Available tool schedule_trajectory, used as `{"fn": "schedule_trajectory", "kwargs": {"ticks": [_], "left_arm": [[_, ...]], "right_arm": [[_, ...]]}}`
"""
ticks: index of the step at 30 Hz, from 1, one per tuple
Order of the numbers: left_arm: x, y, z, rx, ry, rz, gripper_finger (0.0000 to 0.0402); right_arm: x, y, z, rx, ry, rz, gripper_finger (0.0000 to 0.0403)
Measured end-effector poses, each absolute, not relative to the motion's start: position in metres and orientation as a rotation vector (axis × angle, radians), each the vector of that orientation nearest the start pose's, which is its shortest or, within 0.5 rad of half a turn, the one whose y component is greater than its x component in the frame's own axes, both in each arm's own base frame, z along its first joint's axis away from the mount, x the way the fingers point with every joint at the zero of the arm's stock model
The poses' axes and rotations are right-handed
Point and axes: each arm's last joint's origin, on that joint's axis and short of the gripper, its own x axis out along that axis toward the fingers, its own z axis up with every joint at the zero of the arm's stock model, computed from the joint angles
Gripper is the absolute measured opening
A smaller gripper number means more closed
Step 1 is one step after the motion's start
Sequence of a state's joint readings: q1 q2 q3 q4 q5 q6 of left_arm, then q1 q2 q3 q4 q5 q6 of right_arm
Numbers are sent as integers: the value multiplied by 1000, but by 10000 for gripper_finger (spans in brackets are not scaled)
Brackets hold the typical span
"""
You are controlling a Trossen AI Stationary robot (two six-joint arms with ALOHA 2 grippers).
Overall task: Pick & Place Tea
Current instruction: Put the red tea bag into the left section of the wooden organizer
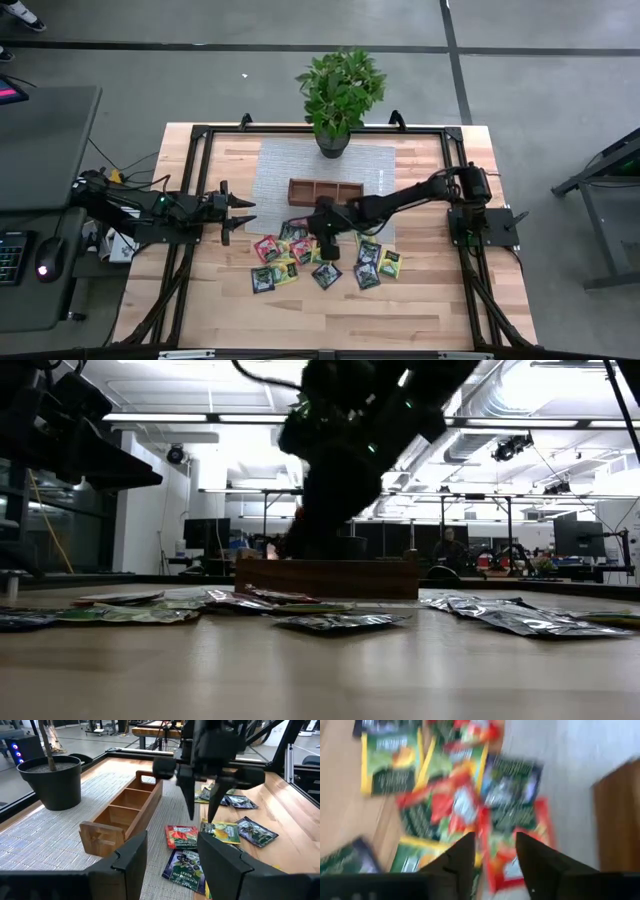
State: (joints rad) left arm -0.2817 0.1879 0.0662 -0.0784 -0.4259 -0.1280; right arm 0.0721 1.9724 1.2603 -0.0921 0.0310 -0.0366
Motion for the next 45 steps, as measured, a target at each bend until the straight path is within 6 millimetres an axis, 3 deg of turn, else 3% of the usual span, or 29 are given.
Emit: {"fn": "schedule_trajectory", "kwargs": {"ticks": [4, 10, 19, 31, 37, 45], "left_arm": [[103, -17, 164, -58, 179, 155, 170], [103, -17, 164, -57, 180, 156, 170], [103, -17, 164, -57, 180, 156, 170], [102, -17, 163, -57, 184, 149, 170], [102, -17, 163, -57, 185, 146, 170], [102, -17, 163, -57, 185, 146, 170]], "right_arm": [[418, 18, 167, -118, 786, 12, 210], [419, 6, 142, -105, 877, 24, 252], [418, 5, 139, -71, 893, 36, 257], [420, 6, 117, 24, 950, 31, 257], [419, 6, 115, 28, 971, 19, 242], [418, 6, 114, 35, 983, -2, 154]]}}
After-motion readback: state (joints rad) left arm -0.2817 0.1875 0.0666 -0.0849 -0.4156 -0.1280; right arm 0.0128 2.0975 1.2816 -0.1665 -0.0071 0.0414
